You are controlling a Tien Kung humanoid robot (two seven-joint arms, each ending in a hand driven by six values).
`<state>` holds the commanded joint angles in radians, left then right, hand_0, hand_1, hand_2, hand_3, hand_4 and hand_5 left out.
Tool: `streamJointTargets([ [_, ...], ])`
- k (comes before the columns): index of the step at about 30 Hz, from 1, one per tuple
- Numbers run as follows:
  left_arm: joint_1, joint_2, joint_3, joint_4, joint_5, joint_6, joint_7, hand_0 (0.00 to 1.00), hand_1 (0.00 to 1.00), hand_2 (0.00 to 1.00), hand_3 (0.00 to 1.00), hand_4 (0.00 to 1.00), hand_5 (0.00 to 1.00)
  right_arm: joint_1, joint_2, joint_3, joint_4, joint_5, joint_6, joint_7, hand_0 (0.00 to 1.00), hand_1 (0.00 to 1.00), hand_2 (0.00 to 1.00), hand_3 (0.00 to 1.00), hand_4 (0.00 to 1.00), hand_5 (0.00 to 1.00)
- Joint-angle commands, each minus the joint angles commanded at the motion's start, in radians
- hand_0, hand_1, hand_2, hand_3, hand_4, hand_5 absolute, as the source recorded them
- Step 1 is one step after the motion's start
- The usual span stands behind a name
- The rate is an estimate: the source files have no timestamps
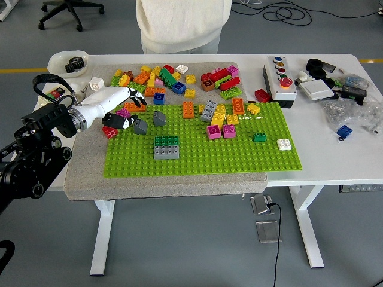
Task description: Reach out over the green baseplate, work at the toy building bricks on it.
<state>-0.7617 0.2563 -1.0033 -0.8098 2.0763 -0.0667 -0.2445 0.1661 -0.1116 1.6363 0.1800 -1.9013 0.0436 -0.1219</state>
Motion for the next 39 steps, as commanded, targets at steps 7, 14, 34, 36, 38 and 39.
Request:
streamJointTargets([
  [7,-0.007,-0.011,0.009,0.027,0.021,0.016,-0.005,0.859,0.833,0.765,0.802,0.828,0.002,0.000,-0.002,0.000,0.000,-0.003,0.001,0.001,0.742,0.643,0.682,0.628,0.820,0.529],
  [14,-0.011,-0.016,0.041,0.056,0.061,0.063,-0.022,0.858,0.829,0.761,0.797,0.823,0.002,0.003,-0.003,-0.001,0.000,-0.001,0.001,0.001,0.741,0.644,0.682,0.629,0.820,0.529],
  [34,-0.083,-0.054,0.129,0.220,0.067,0.084,-0.028,0.859,0.825,0.752,0.792,0.862,0.025,0.008,-0.004,-0.008,0.000,0.003,0.002,0.001,0.741,0.644,0.682,0.627,0.820,0.529],
  [36,-0.089,-0.056,0.135,0.235,0.062,0.085,-0.028,0.860,0.823,0.751,0.789,0.865,0.027,0.009,-0.003,-0.009,0.000,0.004,0.002,0.001,0.741,0.644,0.682,0.627,0.820,0.529],
  [38,-0.094,-0.058,0.143,0.249,0.056,0.089,-0.029,0.860,0.823,0.751,0.789,0.865,0.027,0.010,-0.004,-0.010,0.000,0.005,0.002,0.002,0.741,0.644,0.682,0.627,0.820,0.529],
  [39,-0.095,-0.059,0.145,0.253,0.055,0.090,-0.029,0.860,0.823,0.751,0.789,0.865,0.027,0.010,-0.004,-0.010,0.000,0.005,0.002,0.001,0.741,0.644,0.682,0.627,0.820,0.529],
])
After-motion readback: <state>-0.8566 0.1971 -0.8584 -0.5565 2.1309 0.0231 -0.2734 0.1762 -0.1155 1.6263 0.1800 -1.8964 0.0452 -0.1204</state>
